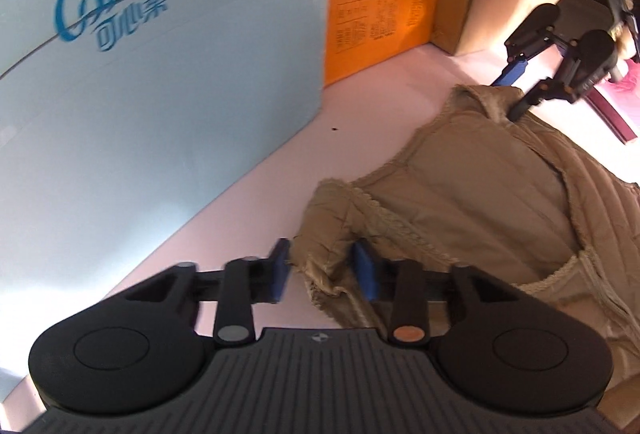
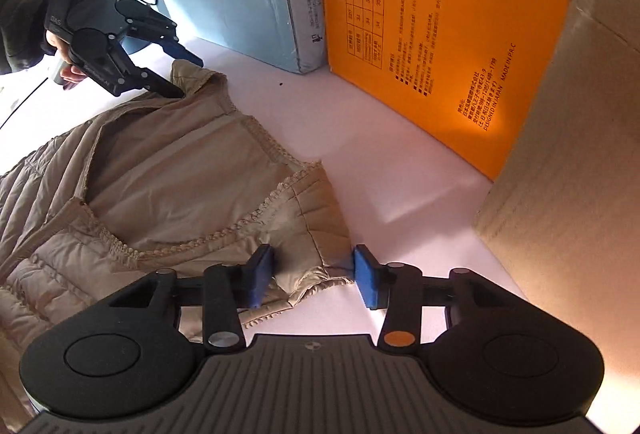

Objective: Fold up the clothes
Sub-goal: 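Grasp a vest shoulder with the left gripper while the right gripper grasps the other shoulder, then lift both shoulders and fold them over toward the vest hem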

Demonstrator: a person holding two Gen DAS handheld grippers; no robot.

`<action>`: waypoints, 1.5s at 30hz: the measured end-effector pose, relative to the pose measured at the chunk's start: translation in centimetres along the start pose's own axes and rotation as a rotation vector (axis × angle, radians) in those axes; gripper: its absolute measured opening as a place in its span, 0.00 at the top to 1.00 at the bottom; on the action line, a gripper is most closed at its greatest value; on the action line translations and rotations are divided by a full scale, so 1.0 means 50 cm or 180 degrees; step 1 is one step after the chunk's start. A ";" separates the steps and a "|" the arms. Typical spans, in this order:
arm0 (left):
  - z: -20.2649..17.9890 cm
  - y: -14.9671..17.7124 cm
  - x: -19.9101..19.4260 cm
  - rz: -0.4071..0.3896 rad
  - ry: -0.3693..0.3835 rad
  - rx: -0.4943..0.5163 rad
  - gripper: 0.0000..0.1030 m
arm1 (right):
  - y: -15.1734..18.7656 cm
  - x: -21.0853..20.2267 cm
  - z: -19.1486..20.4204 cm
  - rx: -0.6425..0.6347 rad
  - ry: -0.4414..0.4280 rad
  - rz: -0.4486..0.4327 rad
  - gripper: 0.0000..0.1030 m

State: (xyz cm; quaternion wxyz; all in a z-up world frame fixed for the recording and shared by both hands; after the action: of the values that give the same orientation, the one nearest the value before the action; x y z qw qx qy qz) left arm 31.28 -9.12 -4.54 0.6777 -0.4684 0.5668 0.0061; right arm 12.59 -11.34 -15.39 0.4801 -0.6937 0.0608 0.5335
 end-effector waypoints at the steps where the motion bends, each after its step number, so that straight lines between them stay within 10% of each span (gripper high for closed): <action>1: -0.005 0.000 -0.001 0.0006 -0.0009 0.0033 0.85 | -0.002 0.000 0.001 0.0041 -0.0053 0.0018 0.80; 24: -0.105 -0.020 -0.179 -0.0417 -0.0383 0.0203 0.88 | -0.026 -0.159 0.103 -0.0009 0.0153 -0.0429 0.87; 45: -0.309 0.127 -0.330 -0.0629 -0.0378 0.0361 0.88 | 0.094 -0.332 0.377 -0.0141 0.0154 -0.0641 0.88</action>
State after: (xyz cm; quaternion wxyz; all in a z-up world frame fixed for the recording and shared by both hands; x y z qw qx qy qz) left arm 10.18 -6.84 5.53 0.7328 -0.4817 0.4762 -0.0651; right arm -10.12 -7.17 -4.37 0.5143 -0.7194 -0.0094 0.4668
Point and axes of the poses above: each gripper's, at about its wrist camera, not at the fingertips, and x roughly the way its jaws point, z to its left, y to its underside, the point moved 6 cm from there along x, roughly the way its jaws point, and after that the axes turned 5 degrees about y, right-handed, at the moved point
